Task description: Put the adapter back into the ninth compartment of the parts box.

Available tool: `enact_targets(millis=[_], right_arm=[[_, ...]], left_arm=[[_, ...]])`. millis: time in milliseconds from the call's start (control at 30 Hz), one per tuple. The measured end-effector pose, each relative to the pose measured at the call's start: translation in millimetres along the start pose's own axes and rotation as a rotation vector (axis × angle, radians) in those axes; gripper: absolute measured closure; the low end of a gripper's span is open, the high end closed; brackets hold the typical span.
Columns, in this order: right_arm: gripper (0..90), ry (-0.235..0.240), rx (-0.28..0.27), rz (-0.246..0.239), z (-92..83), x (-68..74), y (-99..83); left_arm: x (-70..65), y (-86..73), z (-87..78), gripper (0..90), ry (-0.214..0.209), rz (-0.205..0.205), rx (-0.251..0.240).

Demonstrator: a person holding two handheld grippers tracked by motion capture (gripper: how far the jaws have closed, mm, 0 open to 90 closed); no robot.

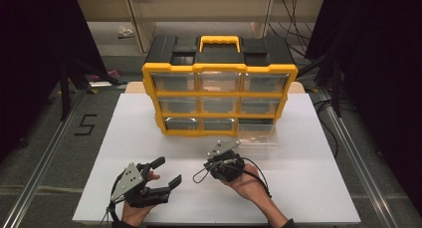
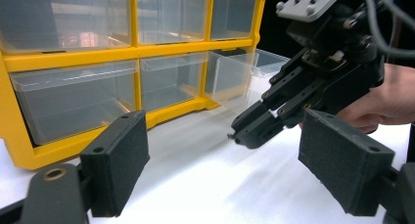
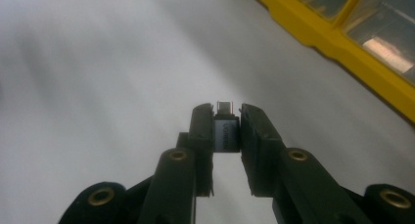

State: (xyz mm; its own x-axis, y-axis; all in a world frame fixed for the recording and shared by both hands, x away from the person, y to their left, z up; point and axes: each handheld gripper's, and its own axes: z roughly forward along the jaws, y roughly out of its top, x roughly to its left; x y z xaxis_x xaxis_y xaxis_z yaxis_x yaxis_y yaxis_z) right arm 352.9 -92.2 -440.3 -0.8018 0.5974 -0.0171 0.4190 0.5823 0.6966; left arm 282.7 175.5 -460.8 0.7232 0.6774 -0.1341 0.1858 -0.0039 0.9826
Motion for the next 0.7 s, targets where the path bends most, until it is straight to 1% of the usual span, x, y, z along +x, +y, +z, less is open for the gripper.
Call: enact_targets(millis=[200, 300, 433, 700], right_arm=[[76.5, -0.009, -0.048, 0.009, -9.6, -6.2, 3.5], [76.5, -0.016, -0.052, 0.011, -12.3, -8.5, 3.6], [76.5, -0.021, -0.08, 0.016, -18.1, -12.4, 4.5], [76.5, -0.031, -0.111, 0.018, -25.6, -17.8, 5.2]], left_arm=[[-0.1, 0.2, 0.1, 18.4, -0.002, -0.002, 0.0], [0.2, 0.5, -0.4, 18.3, -0.003, -0.003, -0.003], [-0.5, 0.4, -0.3, 17.9, -0.004, -0.001, -0.001], [-0.6, 0.6, -0.4, 17.7, -0.007, -0.002, -0.003]])
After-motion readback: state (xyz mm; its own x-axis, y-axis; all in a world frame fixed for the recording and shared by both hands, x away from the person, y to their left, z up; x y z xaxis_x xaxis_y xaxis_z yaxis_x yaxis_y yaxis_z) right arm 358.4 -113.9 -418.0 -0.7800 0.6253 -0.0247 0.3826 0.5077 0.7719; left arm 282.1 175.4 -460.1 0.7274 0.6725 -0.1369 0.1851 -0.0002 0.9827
